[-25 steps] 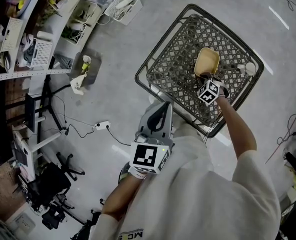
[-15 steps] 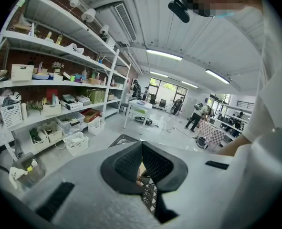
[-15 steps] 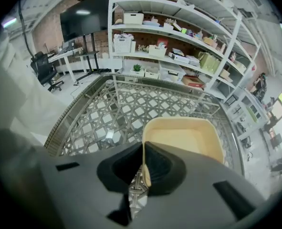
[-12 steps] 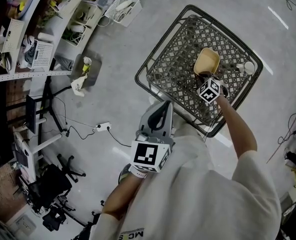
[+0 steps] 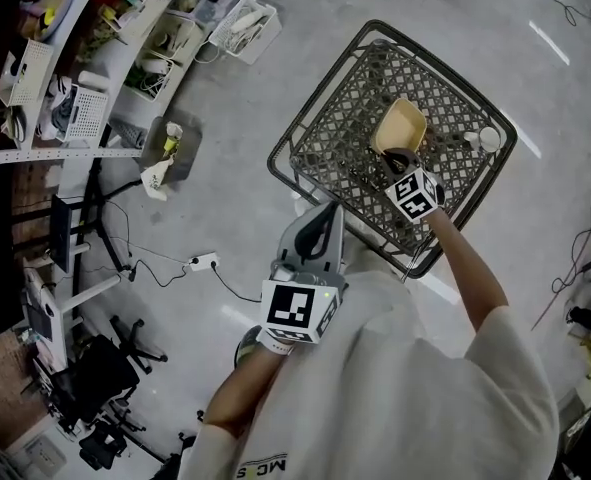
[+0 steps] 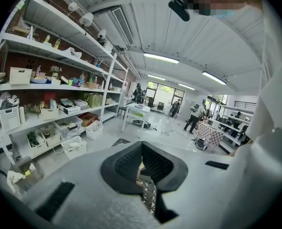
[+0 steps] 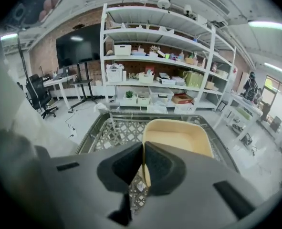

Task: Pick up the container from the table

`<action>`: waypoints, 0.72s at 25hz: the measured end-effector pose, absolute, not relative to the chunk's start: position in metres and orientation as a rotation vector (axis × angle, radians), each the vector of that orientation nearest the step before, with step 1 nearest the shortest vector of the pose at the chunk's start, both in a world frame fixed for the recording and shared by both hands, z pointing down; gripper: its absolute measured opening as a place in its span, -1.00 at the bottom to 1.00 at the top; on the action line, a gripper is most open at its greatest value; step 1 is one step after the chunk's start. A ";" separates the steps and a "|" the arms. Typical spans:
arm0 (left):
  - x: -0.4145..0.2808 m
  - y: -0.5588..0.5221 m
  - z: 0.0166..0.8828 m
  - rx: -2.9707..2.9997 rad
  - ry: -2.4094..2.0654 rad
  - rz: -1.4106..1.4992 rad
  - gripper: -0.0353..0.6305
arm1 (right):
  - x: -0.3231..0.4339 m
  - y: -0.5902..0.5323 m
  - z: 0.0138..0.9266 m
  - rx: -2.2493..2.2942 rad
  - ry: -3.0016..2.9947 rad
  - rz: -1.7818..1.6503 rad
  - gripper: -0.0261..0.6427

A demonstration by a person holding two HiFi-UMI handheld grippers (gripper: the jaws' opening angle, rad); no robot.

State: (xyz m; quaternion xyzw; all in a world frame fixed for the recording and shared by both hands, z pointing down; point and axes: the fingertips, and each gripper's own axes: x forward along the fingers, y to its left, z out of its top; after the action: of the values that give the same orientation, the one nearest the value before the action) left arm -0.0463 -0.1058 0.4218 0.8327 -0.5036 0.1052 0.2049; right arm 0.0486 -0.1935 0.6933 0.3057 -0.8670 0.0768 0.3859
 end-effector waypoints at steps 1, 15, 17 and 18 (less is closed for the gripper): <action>-0.046 -0.105 0.421 2.323 -1.408 0.288 -0.82 | 0.045 -0.192 0.684 0.791 -2.231 0.190 -0.83; -0.050 -0.097 0.407 2.339 -1.465 0.232 -0.82 | 0.017 -0.163 0.520 0.951 -2.551 0.096 -0.83; -0.050 -0.097 0.404 2.343 -1.469 0.221 -0.83 | 0.018 -0.159 0.497 0.980 -2.583 0.071 -0.83; -0.049 -0.096 0.402 2.345 -1.471 0.215 -0.82 | 0.020 -0.157 0.486 0.994 -2.597 0.057 -0.83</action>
State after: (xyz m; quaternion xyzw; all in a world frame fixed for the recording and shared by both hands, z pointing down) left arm -0.0494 -0.0964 0.4015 0.8306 -0.5209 0.0761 0.1813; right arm 0.0200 -0.1568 0.4856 0.3516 -0.9186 0.0200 0.1794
